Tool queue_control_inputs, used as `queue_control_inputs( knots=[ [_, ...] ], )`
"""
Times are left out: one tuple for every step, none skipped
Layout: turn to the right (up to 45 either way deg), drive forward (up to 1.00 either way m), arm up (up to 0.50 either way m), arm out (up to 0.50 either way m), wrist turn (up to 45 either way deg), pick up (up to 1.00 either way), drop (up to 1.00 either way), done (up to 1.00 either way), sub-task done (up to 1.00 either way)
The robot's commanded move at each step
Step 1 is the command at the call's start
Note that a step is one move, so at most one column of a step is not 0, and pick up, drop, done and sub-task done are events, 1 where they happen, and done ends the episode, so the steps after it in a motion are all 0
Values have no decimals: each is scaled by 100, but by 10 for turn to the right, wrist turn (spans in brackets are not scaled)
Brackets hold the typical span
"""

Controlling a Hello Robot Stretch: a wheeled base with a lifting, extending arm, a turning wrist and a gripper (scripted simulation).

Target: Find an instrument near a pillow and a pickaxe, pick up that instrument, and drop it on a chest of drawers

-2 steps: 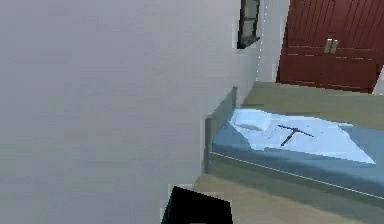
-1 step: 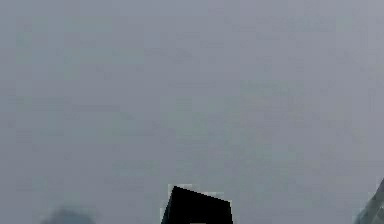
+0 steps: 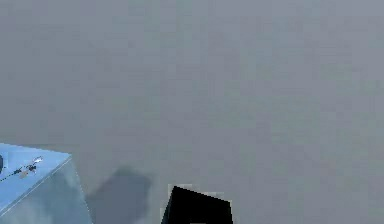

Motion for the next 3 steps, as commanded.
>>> queue_control_inputs(
  knots=[
    [450, 0, 0, 0, 0, 0, 0, 0, 0],
    [450, 0, 0, 0, 0, 0, 0, 0, 0],
    [420, 0, 0, 0, 0, 0, 0, 0, 0]
  ],
)
